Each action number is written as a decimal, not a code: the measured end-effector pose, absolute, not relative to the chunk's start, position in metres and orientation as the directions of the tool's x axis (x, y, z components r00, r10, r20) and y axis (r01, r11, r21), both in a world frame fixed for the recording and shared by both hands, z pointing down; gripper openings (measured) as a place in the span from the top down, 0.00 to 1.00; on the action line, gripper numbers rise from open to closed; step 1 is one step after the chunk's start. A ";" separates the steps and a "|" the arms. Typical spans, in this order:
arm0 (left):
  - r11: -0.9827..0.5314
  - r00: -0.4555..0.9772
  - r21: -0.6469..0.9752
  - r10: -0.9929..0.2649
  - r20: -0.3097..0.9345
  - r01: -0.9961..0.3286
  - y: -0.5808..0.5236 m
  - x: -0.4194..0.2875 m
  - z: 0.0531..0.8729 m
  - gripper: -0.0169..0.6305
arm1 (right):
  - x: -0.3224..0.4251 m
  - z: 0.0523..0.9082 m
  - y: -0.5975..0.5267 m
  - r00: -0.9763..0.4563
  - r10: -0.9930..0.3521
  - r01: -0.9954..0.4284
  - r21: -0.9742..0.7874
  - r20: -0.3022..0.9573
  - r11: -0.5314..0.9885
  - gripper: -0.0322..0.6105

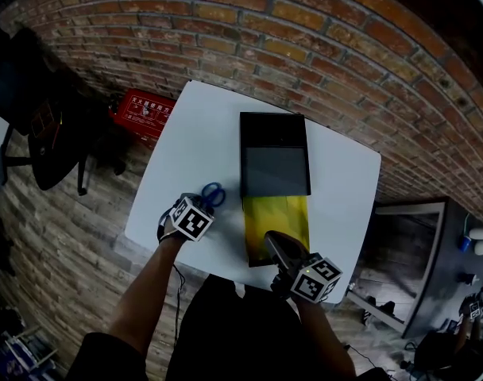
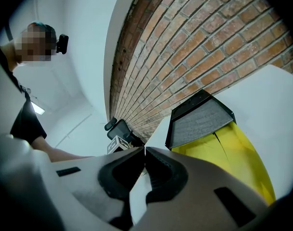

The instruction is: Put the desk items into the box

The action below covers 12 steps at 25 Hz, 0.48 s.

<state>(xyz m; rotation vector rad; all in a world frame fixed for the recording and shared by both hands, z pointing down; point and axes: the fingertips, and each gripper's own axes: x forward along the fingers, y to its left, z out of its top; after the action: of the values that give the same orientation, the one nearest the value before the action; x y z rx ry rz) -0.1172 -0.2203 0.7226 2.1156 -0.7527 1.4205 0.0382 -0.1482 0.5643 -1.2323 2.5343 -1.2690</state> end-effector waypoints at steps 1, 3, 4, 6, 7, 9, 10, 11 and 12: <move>-0.732 0.307 0.082 -0.180 0.934 -0.677 -0.220 -0.117 0.722 0.67 | 0.037 0.564 -0.148 -0.682 -0.673 -0.632 -0.694 0.285 0.346 0.91; -0.728 0.302 0.070 -0.194 0.933 -0.682 -0.220 -0.115 0.722 0.69 | 0.034 0.564 -0.149 -0.685 -0.670 -0.630 -0.695 0.285 0.348 0.91; -0.727 0.299 0.062 -0.202 0.933 -0.684 -0.220 -0.114 0.722 0.71 | 0.033 0.563 -0.149 -0.686 -0.669 -0.629 -0.695 0.285 0.349 0.91; -0.727 0.294 0.051 -0.212 0.932 -0.685 -0.218 -0.113 0.722 0.73 | 0.030 0.562 -0.149 -0.689 -0.667 -0.626 -0.696 0.283 0.352 0.91; -0.727 0.296 0.050 -0.214 0.931 -0.685 -0.217 -0.113 0.722 0.73 | 0.029 0.561 -0.150 -0.692 -0.665 -0.625 -0.695 0.282 0.355 0.91; -0.727 0.306 0.058 -0.214 0.928 -0.684 -0.217 -0.114 0.722 0.73 | 0.028 0.561 -0.151 -0.695 -0.662 -0.623 -0.694 0.281 0.360 0.91; -0.728 0.312 0.061 -0.215 0.925 -0.683 -0.217 -0.114 0.722 0.74 | 0.028 0.561 -0.151 -0.695 -0.662 -0.624 -0.694 0.282 0.360 0.91; -0.728 0.318 0.064 -0.218 0.923 -0.683 -0.217 -0.114 0.721 0.74 | 0.028 0.561 -0.151 -0.694 -0.662 -0.625 -0.693 0.282 0.360 0.91; -0.728 0.324 0.066 -0.221 0.920 -0.682 -0.216 -0.114 0.721 0.74 | 0.029 0.561 -0.151 -0.694 -0.663 -0.625 -0.692 0.281 0.360 0.91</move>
<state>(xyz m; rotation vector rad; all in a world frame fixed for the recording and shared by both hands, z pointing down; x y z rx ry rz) -0.1143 -0.2162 0.7209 2.1496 -0.7959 1.3884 0.0292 -0.1506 0.5609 -1.2095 2.5522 -1.2661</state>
